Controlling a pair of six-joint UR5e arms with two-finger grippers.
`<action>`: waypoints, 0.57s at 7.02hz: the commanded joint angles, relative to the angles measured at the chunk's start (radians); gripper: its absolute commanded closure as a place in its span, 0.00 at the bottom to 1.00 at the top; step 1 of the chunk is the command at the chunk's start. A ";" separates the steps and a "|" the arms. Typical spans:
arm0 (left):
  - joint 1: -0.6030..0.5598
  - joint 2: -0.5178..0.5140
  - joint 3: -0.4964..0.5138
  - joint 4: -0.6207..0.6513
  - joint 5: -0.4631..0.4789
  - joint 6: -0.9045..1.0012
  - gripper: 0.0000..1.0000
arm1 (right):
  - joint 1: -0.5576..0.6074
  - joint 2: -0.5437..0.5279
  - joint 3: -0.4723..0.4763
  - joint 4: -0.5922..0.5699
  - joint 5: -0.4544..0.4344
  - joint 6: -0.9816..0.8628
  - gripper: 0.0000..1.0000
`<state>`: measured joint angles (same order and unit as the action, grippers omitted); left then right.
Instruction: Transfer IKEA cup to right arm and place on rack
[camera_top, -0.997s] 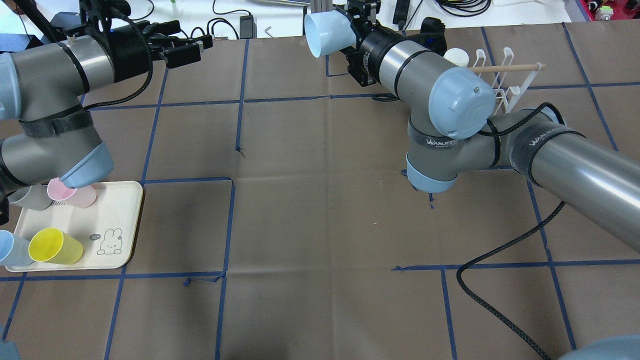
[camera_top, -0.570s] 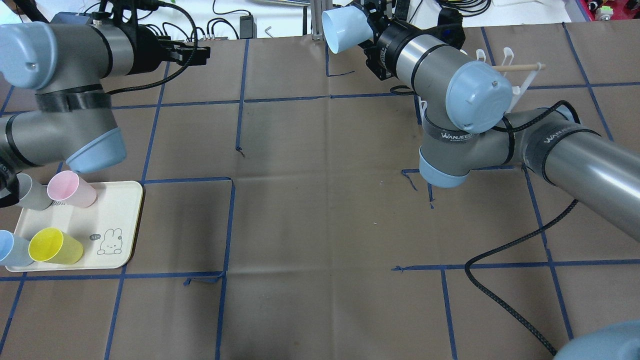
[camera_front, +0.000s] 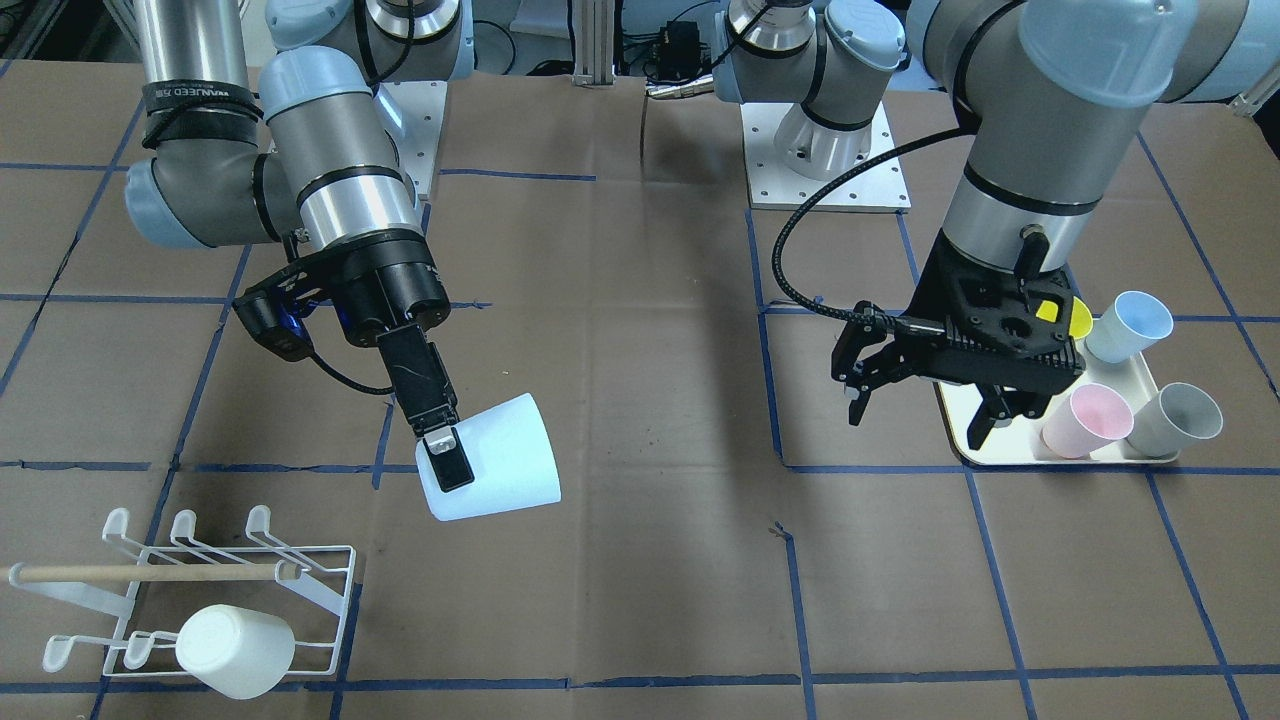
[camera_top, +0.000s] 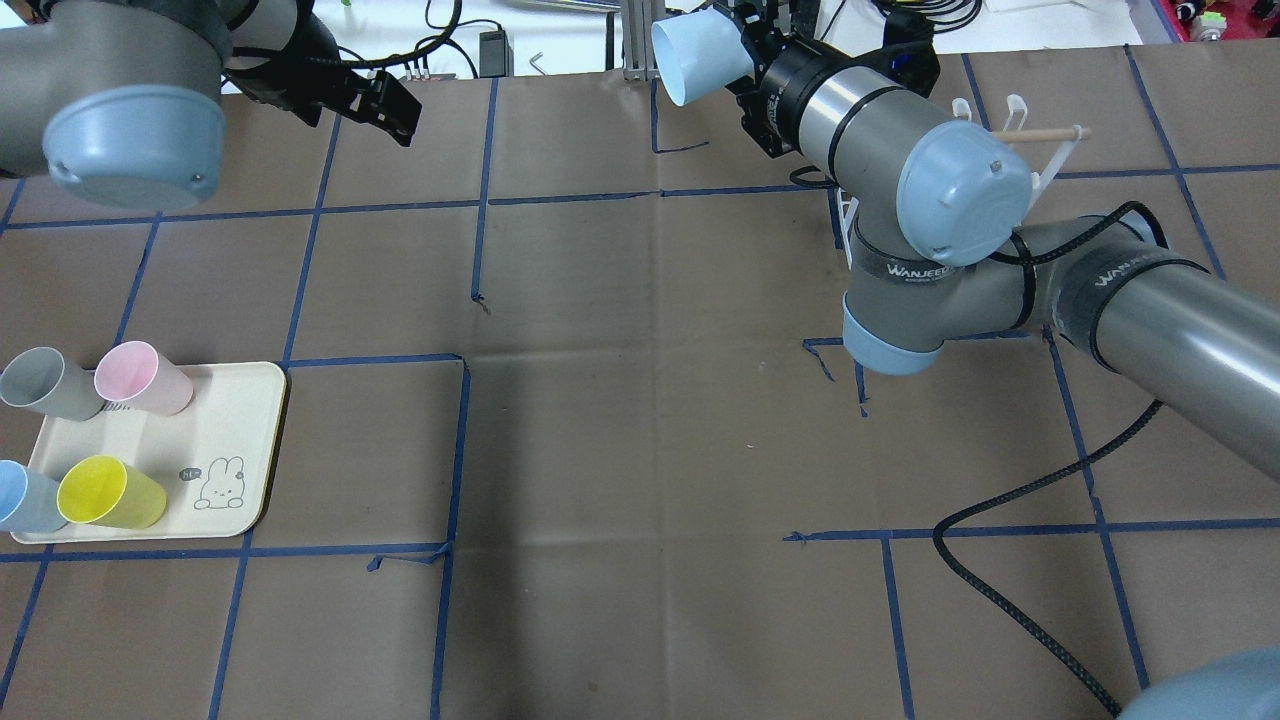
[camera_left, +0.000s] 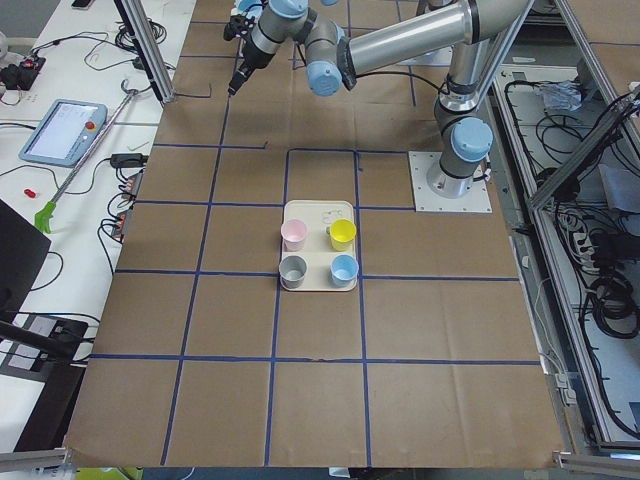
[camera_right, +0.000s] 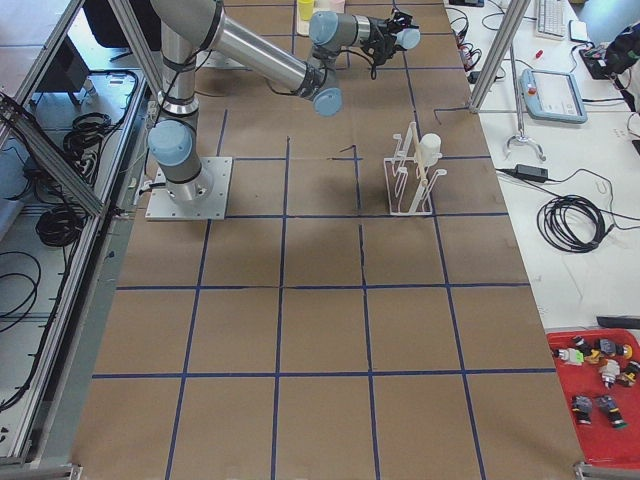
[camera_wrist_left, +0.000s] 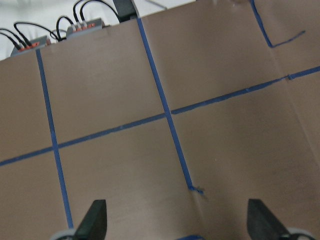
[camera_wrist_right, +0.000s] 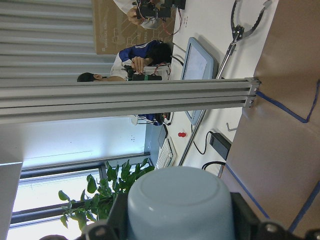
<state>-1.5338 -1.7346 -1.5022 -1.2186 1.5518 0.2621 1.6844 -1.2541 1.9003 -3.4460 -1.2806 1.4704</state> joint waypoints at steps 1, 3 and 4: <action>-0.008 0.001 0.153 -0.317 0.042 -0.130 0.01 | -0.003 -0.002 0.000 0.004 -0.005 -0.058 0.89; -0.009 0.001 0.191 -0.433 0.072 -0.188 0.01 | -0.009 -0.002 0.002 0.005 -0.047 -0.200 0.90; -0.020 0.019 0.179 -0.447 0.083 -0.233 0.01 | -0.009 -0.002 0.002 0.005 -0.048 -0.202 0.90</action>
<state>-1.5453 -1.7283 -1.3235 -1.6313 1.6177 0.0797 1.6770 -1.2562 1.9016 -3.4413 -1.3149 1.3148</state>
